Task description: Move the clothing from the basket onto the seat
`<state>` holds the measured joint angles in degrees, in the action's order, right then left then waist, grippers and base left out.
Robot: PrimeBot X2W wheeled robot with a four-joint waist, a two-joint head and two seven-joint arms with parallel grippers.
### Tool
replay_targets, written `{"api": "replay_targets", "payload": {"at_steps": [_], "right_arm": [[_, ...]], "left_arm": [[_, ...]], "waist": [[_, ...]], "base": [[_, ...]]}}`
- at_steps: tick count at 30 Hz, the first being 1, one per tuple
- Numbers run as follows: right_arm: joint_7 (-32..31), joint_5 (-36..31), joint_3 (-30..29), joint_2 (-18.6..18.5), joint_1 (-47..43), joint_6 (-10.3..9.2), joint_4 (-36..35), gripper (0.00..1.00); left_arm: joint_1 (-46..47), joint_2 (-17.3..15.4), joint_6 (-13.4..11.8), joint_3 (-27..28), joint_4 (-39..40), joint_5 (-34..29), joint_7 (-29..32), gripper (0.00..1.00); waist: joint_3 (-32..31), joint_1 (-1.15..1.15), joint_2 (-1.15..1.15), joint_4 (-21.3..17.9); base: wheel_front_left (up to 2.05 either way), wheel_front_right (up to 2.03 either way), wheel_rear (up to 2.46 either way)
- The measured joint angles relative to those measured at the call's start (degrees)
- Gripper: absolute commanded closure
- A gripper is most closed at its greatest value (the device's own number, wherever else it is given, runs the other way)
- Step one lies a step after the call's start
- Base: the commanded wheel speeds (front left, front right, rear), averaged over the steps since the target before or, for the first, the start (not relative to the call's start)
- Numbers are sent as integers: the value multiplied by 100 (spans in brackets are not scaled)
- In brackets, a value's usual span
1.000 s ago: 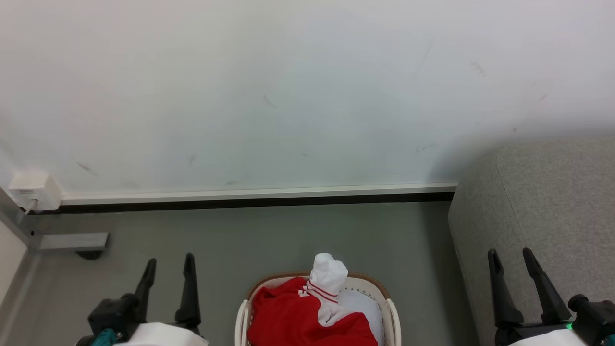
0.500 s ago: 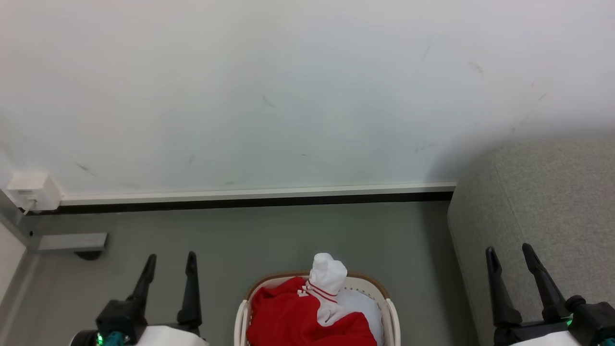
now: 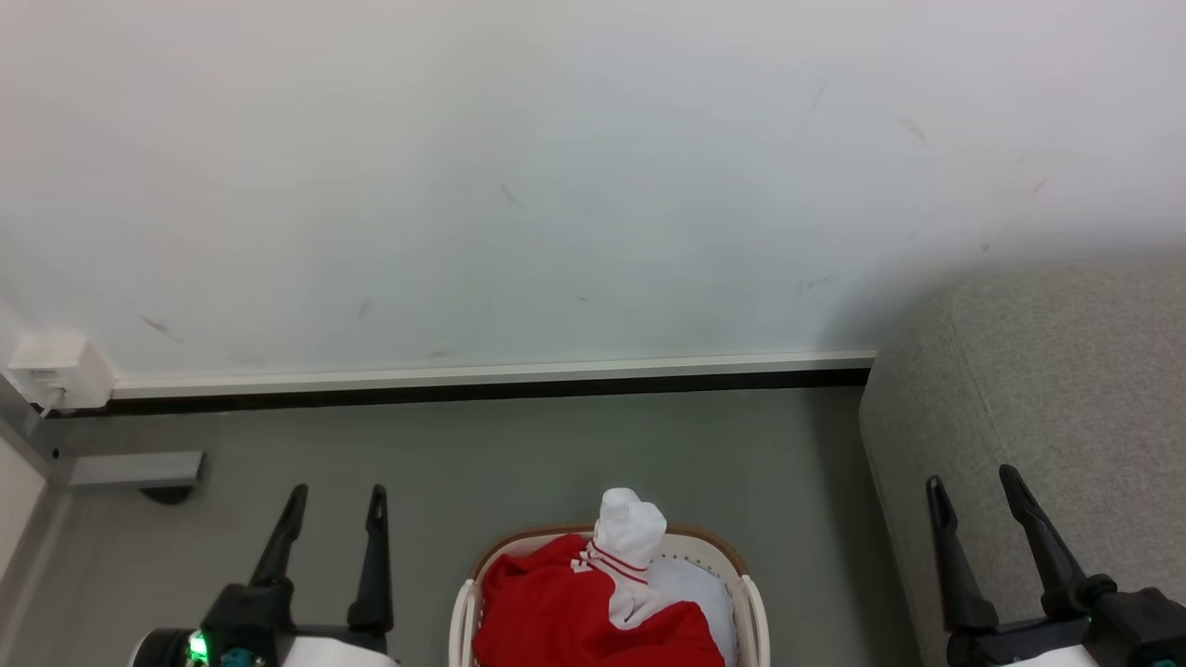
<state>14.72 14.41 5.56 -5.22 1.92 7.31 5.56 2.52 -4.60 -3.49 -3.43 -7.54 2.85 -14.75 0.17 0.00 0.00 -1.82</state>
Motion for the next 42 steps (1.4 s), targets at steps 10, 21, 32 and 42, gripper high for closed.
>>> {"api": "replay_targets", "payload": {"at_steps": [10,21,32,42], "right_arm": [[46,-62,-27,11,-21,2,-99,0],[46,-27,-27,22,-55,8,-122,0],[46,-3,-38,22,-53,8,-145,0],[46,241,-41,26,174,8,-341,0]], "left_arm": [[-15,45,49,84,9,-135,-38,0],[-16,94,118,152,7,-135,-38,0],[-16,136,155,229,22,-135,-38,0],[245,159,297,257,34,-125,-40,0]], "waist": [[14,0,0,2],[22,0,0,-4],[55,0,0,-77],[406,0,0,-187]], "base": [[0,0,0],[0,0,0],[0,0,0],[0,0,0]]}}
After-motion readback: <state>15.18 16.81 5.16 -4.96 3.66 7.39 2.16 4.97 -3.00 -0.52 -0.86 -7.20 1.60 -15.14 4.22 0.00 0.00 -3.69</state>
